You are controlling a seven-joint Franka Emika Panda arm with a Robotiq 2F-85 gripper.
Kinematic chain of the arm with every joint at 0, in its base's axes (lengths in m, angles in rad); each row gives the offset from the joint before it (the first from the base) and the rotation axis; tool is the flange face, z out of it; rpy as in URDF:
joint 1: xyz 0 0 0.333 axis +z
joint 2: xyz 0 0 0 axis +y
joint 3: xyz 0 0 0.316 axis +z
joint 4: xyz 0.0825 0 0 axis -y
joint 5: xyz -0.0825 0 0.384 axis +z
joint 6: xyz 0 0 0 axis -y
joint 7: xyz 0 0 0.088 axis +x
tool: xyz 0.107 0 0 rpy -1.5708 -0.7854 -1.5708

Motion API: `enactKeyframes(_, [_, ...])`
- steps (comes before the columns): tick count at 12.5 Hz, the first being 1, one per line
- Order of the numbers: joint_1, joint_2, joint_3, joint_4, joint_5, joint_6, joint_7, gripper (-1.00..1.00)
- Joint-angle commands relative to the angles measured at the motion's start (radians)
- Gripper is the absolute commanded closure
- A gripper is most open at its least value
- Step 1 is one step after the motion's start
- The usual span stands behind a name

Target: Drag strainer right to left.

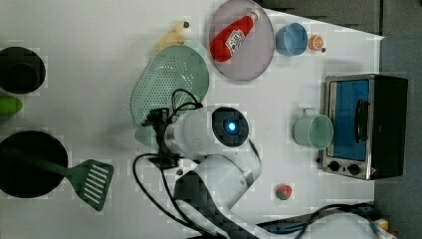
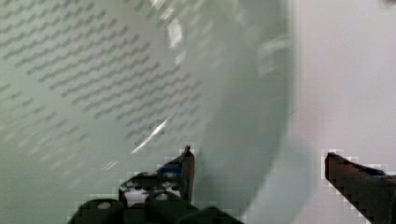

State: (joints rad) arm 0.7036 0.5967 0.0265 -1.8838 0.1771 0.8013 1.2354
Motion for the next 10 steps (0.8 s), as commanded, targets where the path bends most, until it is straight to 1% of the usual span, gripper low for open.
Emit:
enactKeyframes(1, [-0.033,-0.196,-0.111,0.015,-0.033,-0.161,-0.306,-1.00])
enactKeyframes(4, [-0.044,-0.392,-0.280,0.018,-0.076,-0.352,-0.523,-1.00])
enactKeyframes(5, [-0.047,-0.456,-0.336,0.018,-0.115,-0.423,-0.601,-1.00])
enactKeyframes(8, [-0.054,-0.630,-0.488,0.017,-0.282,-0.612,-0.863,-1.00])
enactKeyframes(9, [-0.058,-0.677,-0.531,0.016,-0.323,-0.644,-0.960,-1.00])
enactKeyframes(10, [-0.062,-0.717,-0.573,0.013,-0.332,-0.668,-1.045,-1.00])
